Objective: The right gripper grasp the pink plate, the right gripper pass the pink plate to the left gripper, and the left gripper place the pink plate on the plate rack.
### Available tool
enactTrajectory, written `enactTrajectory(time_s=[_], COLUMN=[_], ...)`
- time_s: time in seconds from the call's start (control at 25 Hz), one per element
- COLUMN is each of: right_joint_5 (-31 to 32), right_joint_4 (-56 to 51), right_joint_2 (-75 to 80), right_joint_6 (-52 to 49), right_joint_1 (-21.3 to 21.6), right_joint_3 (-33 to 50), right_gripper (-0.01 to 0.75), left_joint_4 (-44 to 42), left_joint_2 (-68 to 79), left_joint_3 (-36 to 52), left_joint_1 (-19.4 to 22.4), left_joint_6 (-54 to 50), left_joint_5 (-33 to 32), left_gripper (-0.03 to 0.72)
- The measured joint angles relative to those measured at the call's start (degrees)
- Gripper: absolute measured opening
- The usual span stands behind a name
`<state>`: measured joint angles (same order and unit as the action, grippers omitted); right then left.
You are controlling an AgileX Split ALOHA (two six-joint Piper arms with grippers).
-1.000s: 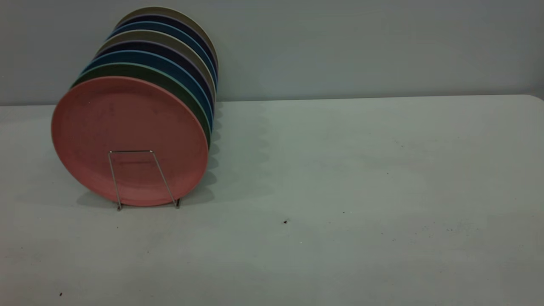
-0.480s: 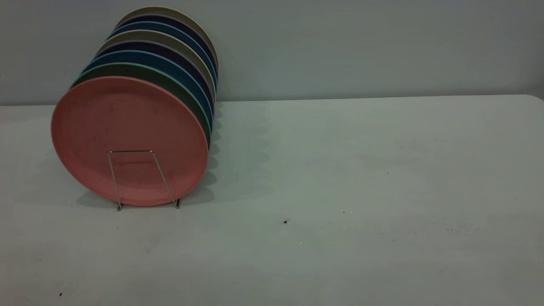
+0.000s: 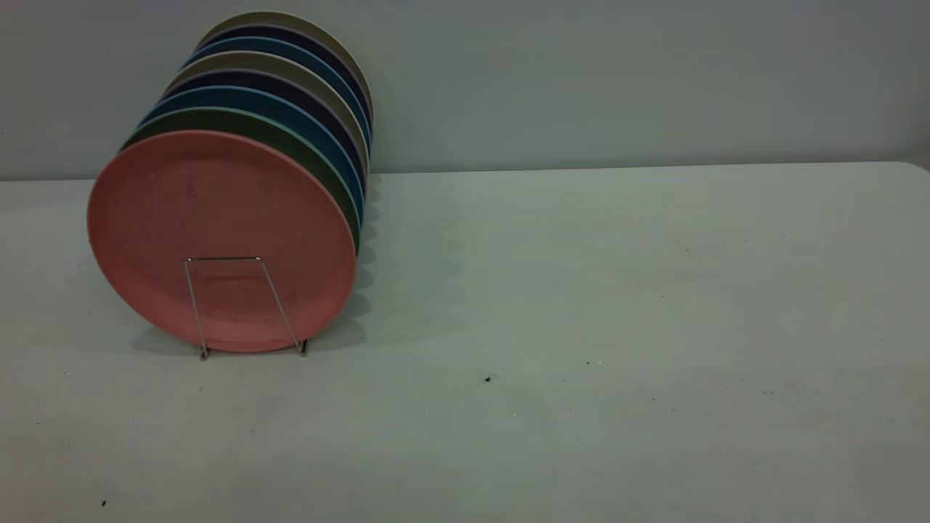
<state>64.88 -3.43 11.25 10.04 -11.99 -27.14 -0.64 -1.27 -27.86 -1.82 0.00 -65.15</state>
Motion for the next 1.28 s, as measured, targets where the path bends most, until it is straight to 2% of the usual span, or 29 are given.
enactTrajectory(time_s=[0.28,0.56,0.72,1.08,1.28], right_joint_5=[0.0,-0.01,-0.01,0.22,0.22], right_joint_4=[0.0,-0.11,-0.11,-0.11,-0.11], right_joint_2=[-0.07,-5.6,-9.39,-12.21,-12.21], right_joint_6=[0.0,0.0,0.0,-0.04,-0.04], right_joint_1=[0.05,8.21,10.7,11.59,11.59], right_joint_3=[0.02,0.07,0.07,0.07,0.07], right_gripper=[0.552,0.552,0.552,0.552,0.552], left_joint_4=[0.0,0.0,0.0,0.0,0.0], left_joint_2=[0.0,0.0,0.0,0.0,0.0], left_joint_3=[0.0,0.0,0.0,0.0,0.0], left_joint_1=[0.0,0.0,0.0,0.0,1.75], left_joint_6=[0.0,0.0,0.0,0.0,0.0], left_joint_5=[0.0,0.0,0.0,0.0,0.0], left_gripper=[0.414,0.414,0.414,0.414,0.414])
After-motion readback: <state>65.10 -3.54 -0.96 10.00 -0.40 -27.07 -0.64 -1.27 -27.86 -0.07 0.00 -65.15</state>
